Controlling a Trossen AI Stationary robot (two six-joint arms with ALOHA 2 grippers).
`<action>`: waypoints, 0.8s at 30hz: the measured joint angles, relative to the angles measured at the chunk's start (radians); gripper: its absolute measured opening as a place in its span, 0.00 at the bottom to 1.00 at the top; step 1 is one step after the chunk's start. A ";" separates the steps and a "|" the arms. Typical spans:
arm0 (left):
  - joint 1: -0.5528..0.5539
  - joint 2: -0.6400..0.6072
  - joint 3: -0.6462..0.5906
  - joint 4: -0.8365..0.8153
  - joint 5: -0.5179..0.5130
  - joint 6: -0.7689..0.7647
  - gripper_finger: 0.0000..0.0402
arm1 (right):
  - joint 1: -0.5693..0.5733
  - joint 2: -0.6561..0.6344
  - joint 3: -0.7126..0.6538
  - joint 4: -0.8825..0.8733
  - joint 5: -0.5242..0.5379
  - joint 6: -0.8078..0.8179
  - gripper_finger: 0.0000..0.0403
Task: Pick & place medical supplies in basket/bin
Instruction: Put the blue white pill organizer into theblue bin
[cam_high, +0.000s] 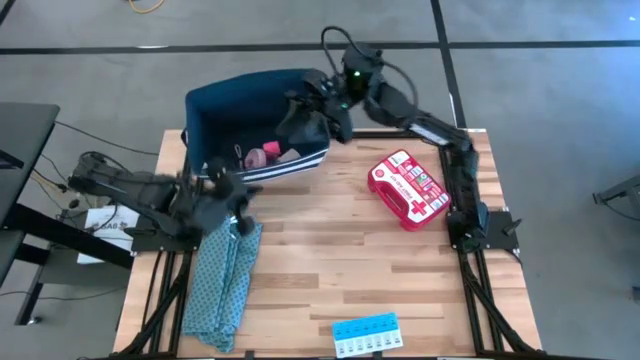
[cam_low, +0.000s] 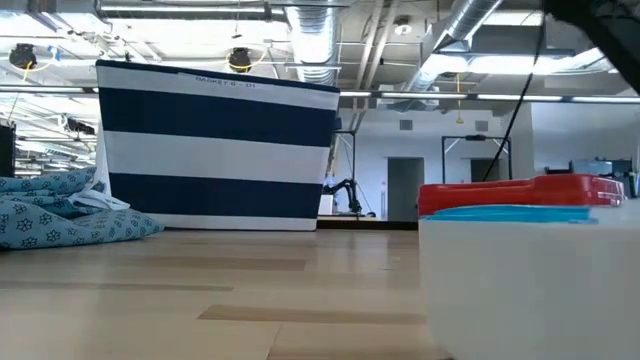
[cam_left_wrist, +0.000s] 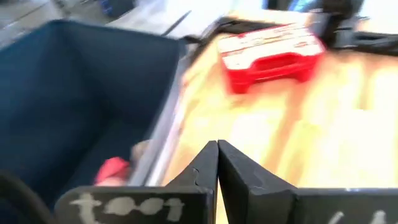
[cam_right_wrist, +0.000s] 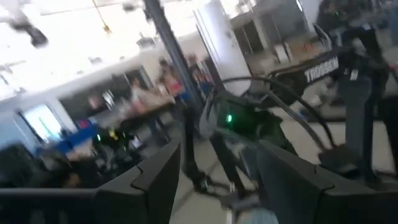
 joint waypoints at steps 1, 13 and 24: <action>-0.033 -0.001 -0.024 0.039 -0.006 -0.007 0.00 | 0.009 -0.034 0.000 -0.108 0.012 -0.081 0.51; -0.277 0.062 -0.487 0.886 0.036 0.081 0.00 | 0.402 -0.276 0.000 -1.290 1.076 -0.600 0.51; -0.297 0.259 -0.542 1.384 0.115 0.286 0.00 | 0.749 -0.217 -0.017 -1.456 1.287 -0.416 0.51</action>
